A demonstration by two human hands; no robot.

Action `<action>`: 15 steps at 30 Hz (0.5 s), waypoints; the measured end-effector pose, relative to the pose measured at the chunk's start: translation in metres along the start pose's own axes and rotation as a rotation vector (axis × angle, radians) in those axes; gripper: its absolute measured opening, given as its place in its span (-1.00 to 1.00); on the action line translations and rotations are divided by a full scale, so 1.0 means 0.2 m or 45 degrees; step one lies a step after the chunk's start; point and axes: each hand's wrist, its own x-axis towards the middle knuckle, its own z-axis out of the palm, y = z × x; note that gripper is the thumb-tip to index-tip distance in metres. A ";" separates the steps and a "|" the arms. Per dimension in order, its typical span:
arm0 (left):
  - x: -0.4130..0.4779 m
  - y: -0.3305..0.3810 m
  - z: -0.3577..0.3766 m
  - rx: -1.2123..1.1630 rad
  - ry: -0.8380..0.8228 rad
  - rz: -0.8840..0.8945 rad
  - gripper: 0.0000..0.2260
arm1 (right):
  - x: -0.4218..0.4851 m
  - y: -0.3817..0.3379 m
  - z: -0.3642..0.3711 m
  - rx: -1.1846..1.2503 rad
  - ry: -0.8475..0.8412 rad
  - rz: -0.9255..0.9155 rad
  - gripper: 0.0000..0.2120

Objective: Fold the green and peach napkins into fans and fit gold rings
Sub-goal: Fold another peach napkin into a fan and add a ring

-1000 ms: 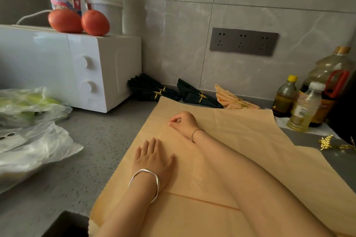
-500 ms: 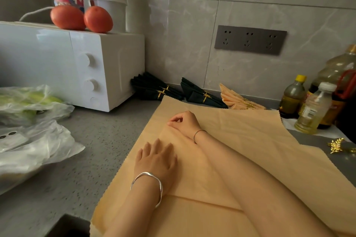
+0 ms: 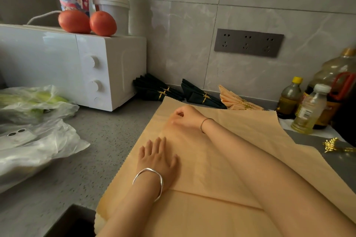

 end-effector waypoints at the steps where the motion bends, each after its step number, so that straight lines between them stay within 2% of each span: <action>1: 0.00 0.00 -0.01 -0.047 0.013 -0.014 -0.40 | -0.04 -0.01 -0.02 0.017 0.058 -0.065 -0.83; 3: 0.01 0.00 -0.03 -0.247 0.074 -0.030 -0.38 | -0.16 -0.03 -0.06 0.058 0.150 -0.156 -0.87; 6: 0.00 -0.01 -0.10 -0.742 0.169 -0.007 -0.47 | -0.43 -0.04 -0.14 0.026 0.259 -0.234 -0.94; 8: -0.03 -0.02 -0.14 -0.832 0.141 0.096 -0.54 | -0.67 -0.02 -0.17 -0.029 0.294 -0.229 -0.94; 10: -0.07 -0.04 -0.15 -0.698 0.054 0.225 -0.55 | -0.86 0.00 -0.18 -0.071 0.286 -0.229 -0.94; 12: -0.13 -0.01 -0.15 -0.434 -0.080 0.319 -0.54 | -1.04 0.06 -0.17 -0.123 0.243 -0.199 -0.89; 15: -0.20 0.05 -0.11 -0.041 -0.185 0.355 -0.54 | -1.21 0.16 -0.14 -0.182 0.224 -0.143 -0.86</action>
